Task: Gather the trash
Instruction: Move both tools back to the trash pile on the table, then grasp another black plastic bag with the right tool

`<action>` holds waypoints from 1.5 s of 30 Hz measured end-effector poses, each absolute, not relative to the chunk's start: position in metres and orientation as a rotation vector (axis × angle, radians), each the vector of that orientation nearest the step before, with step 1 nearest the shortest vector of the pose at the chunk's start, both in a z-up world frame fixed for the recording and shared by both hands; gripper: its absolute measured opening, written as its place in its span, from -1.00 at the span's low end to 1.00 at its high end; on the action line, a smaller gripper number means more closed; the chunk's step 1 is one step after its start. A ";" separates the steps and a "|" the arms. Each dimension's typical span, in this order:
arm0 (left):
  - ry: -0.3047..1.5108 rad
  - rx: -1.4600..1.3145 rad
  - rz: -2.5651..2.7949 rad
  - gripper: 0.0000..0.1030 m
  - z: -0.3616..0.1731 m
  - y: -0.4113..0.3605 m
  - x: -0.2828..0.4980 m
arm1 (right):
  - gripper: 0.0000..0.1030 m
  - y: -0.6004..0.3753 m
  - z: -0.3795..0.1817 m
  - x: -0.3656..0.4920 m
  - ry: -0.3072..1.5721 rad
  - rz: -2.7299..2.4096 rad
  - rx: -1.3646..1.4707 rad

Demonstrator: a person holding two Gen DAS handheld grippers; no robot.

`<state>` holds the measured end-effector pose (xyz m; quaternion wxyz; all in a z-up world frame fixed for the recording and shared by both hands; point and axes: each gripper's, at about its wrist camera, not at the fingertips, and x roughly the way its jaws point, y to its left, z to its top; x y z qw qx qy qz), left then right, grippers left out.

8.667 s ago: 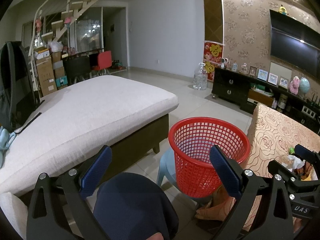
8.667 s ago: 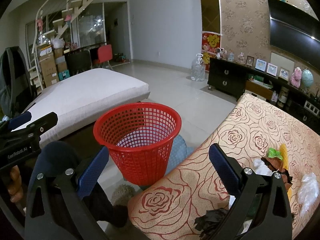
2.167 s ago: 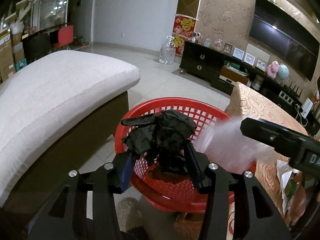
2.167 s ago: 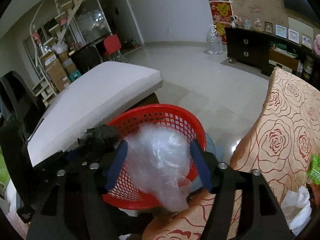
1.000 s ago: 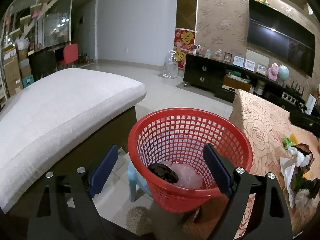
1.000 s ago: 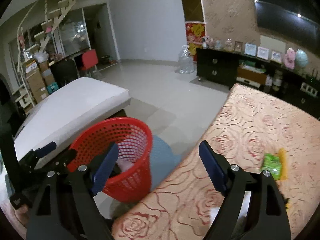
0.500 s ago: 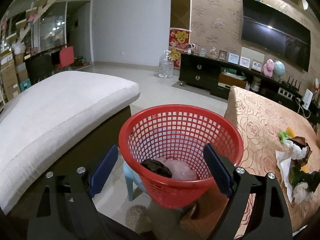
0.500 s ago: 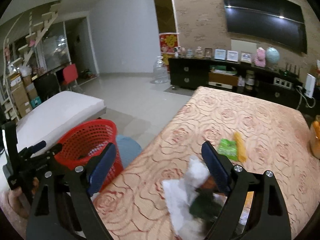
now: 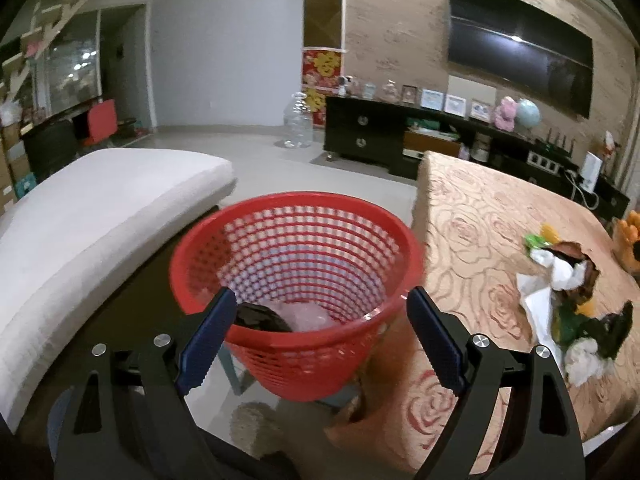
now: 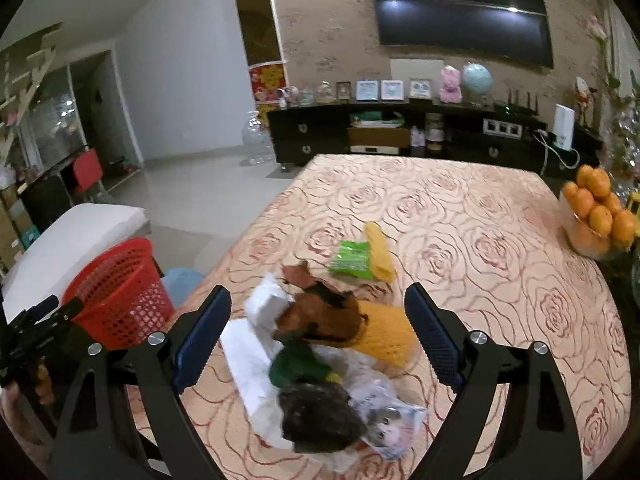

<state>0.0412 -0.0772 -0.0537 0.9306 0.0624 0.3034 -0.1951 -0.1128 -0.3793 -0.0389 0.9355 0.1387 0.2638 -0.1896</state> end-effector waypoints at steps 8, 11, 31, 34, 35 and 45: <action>0.641 0.201 -0.501 0.63 -0.067 -0.117 0.015 | 0.66 -0.401 -0.053 -0.126 0.552 -0.400 0.335; 0.647 0.243 -0.529 0.63 -0.073 -0.132 0.007 | 0.66 -0.403 -0.056 -0.129 0.558 -0.363 0.349; 0.687 0.254 -0.528 0.63 -0.086 -0.142 0.009 | -0.16 -0.385 -0.104 -0.104 0.769 -0.220 0.275; 0.687 0.254 -0.529 0.63 -0.086 -0.142 0.009 | -0.19 -0.392 -0.097 -0.109 0.733 -0.232 0.300; 0.687 0.254 -0.529 0.63 -0.086 -0.142 0.009 | -0.19 -0.395 -0.094 -0.110 0.716 -0.237 0.315; 0.688 0.244 -0.600 0.63 -0.076 -0.161 0.008 | -0.19 -0.409 -0.080 -0.121 0.646 -0.300 0.348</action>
